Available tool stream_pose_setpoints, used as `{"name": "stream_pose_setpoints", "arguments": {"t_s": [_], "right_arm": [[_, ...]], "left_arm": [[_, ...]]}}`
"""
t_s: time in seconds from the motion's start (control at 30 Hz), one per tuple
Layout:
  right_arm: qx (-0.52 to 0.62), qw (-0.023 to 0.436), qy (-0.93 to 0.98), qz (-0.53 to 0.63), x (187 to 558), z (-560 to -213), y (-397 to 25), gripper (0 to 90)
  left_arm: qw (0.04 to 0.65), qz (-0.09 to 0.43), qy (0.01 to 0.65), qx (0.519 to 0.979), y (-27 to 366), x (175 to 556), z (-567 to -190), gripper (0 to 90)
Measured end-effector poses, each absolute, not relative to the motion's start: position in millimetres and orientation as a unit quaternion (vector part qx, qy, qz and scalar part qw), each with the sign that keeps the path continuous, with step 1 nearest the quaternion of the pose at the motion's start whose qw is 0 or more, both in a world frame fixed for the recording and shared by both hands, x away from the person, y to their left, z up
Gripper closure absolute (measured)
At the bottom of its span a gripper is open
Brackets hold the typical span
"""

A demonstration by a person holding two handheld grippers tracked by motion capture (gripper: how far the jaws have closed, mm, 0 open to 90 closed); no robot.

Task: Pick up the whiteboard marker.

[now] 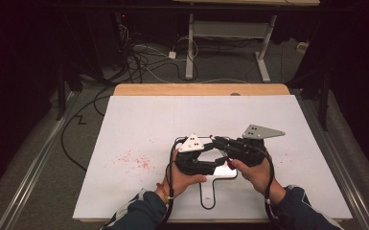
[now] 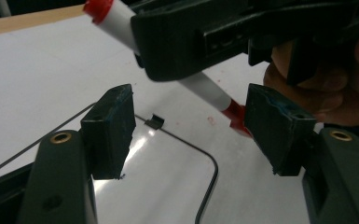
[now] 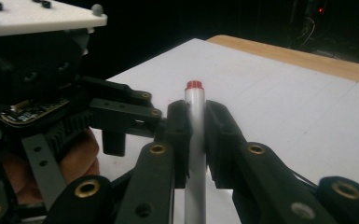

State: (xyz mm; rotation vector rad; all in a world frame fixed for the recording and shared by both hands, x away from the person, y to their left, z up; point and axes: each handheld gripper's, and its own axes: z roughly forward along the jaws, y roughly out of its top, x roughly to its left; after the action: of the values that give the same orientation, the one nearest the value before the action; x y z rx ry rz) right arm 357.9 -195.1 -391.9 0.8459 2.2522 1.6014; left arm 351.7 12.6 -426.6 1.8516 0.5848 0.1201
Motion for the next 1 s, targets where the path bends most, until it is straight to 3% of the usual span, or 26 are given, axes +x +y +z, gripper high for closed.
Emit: {"name": "stream_pose_setpoints", "arguments": {"t_s": [0.53,0.9,1.0], "right_arm": [[0.270,0.154,0.774,0.552,350,-389,-197,81.9],[0.269,0.164,0.779,0.543,348,-393,-194,81.2],[0.268,0.169,0.777,0.544,347,-393,-193,73.2]], "left_arm": [[0.565,0.069,0.230,0.789,15,357,-420,66.4],[0.541,0.097,0.230,0.803,18,361,-424,78.3],[0.529,0.110,0.231,0.809,17,361,-427,78.5]]}}
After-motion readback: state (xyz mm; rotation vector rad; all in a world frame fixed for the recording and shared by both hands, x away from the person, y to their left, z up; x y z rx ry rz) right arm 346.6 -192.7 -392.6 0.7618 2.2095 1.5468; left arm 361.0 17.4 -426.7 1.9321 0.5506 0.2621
